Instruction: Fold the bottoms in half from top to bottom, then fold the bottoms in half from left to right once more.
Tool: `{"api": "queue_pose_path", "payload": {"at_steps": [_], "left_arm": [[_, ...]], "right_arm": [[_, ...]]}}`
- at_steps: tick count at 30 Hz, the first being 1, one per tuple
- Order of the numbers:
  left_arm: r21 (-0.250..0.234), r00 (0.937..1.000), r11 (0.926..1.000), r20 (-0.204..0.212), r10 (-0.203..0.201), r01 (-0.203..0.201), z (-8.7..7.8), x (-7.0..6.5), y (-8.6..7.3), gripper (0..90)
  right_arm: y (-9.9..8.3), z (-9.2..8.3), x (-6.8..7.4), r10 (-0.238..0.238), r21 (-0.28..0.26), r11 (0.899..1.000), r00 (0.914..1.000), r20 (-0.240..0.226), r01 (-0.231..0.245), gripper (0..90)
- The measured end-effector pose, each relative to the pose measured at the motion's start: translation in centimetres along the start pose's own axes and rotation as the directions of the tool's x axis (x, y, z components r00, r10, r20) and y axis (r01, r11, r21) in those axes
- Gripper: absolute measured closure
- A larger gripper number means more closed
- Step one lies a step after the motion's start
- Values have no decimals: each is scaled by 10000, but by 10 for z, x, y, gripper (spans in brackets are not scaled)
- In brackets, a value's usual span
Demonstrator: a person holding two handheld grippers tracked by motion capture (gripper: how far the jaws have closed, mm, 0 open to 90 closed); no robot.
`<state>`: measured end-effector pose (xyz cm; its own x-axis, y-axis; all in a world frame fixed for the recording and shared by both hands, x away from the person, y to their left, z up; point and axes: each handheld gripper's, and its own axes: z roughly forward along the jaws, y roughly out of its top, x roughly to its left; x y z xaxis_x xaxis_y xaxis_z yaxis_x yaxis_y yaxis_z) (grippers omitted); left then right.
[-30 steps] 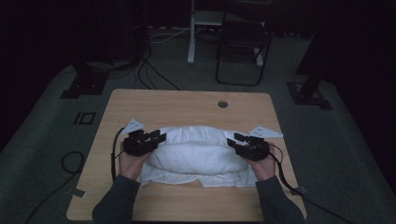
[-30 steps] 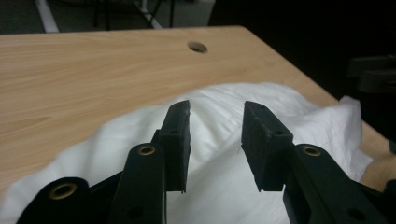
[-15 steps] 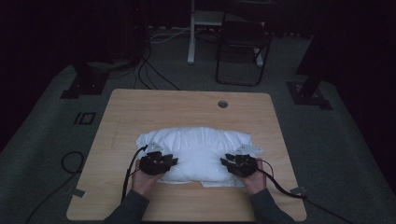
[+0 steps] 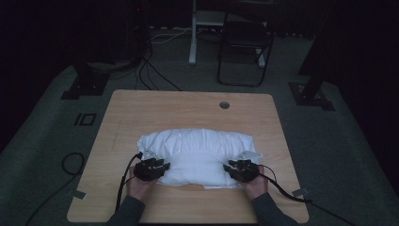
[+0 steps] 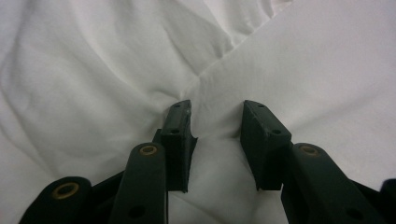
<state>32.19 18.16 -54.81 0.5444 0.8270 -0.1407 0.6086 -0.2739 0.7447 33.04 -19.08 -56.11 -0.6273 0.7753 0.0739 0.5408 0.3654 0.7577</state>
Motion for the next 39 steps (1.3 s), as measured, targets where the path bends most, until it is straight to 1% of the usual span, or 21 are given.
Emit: {"api": "queue_pose_path", "payload": {"at_steps": [2, 4, 6, 8, 9, 11, 12, 14, 15, 17, 19, 22, 24, 27, 29, 30, 33, 35, 36, 37, 39], "left_arm": [[-278, 9999, 9995, -31, -163, 162, -5, 2, 1, 597], [-703, 9988, 9971, -372, -309, 282, -12, 5, 2, 507], [-1388, 9939, 9890, -894, -641, 513, -21, 13, 4, 426], [-1547, 9871, 9842, -1206, -1056, 863, -24, 21, 4, 349], [-1457, 9850, 9843, -1256, -1184, 997, -24, 24, 4, 299], [-1259, 9800, 9855, -1486, -1322, 1138, -20, 30, 3, 269], [-1099, 9770, 9873, -1672, -1324, 1150, -17, 32, 2, 253], [-903, 9763, 9896, -1759, -1264, 1119, -12, 35, 1, 220], [-711, 9726, 9914, -1981, -1218, 1096, -8, 36, 1, 197], [-430, 9708, 9917, -2031, -1276, 1213, -3, 39, -1, 169], [-208, 9632, 9914, -2349, -1303, 1290, 1, 41, -2, 138], [-133, 9597, 9866, -2298, -1614, 1628, 4, 47, -3, 85], [-157, 9571, 9852, -2348, -1697, 1708, 5, 48, -3, 63], [-419, 9550, 9800, -2200, -1988, 1943, 1, 48, -2, 57], [-742, 9578, 9760, -1905, -2153, 2046, -4, 46, 0, 58], [-997, 9591, 9712, -1640, -2306, 2164, -7, 45, 1, 58], [-1547, 9619, 9632, -1297, -2405, 2199, -14, 42, 3, 58], [-1797, 9654, 9570, -868, -2458, 2275, -16, 40, 5, 58], [-1826, 9670, 9566, -747, -2437, 2270, -16, 40, 5, 58], [-1635, 9676, 9629, -987, -2324, 2146, -13, 39, 5, 58], [-1211, 9620, 9684, -1403, -2343, 2182, -6, 40, 3, 57]], "right_arm": [[0, 1, -1, 108, 8, 9999, 9999, -67, -108, 650], [0, 2, -2, 199, -21, 9998, 9997, -140, -199, 650], [-1, 3, -3, 213, -47, 9998, 9996, -180, -214, 650], [-1, 3, -3, 272, -94, 9996, 9994, -220, -274, 650], [-2, 3, -3, 287, -106, 9995, 9994, -217, -289, 650], [-2, 3, -3, 280, -114, 9995, 9994, -205, -283, 650], [-2, 3, -3, 286, -117, 9995, 9994, -203, -289, 650], [-2, 3, -3, 300, -121, 9995, 9994, -178, -302, 649], [-2, 3, -3, 311, -135, 9994, 9994, -166, -314, 649], [-2, 3, -2, 322, -150, 9994, 9993, -168, -325, 649], [-2, 3, -3, 326, -160, 9993, 9993, -180, -329, 649], [-3, 3, -3, 311, -187, 9993, 9993, -201, -315, 649], [-3, 3, -3, 309, -192, 9993, 9993, -229, -314, 649], [-3, 2, -3, 313, -211, 9993, 9992, -239, -318, 648], [-3, 2, -4, 322, -222, 9992, 9992, -251, -327, 648], [-3, 2, -4, 328, -238, 9992, 9991, -255, -335, 648], [-4, 2, -4, 333, -261, 9991, 9991, -260, -340, 647], [-4, 2, -4, 334, -284, 9990, 9991, -258, -341, 647], [-4, 3, -4, 327, -294, 9990, 9991, -259, -335, 647], [-4, 3, -4, 325, -298, 9990, 9991, -261, -333, 647], [-4, 2, -4, 326, -301, 9990, 9991, -264, -334, 646]]}}
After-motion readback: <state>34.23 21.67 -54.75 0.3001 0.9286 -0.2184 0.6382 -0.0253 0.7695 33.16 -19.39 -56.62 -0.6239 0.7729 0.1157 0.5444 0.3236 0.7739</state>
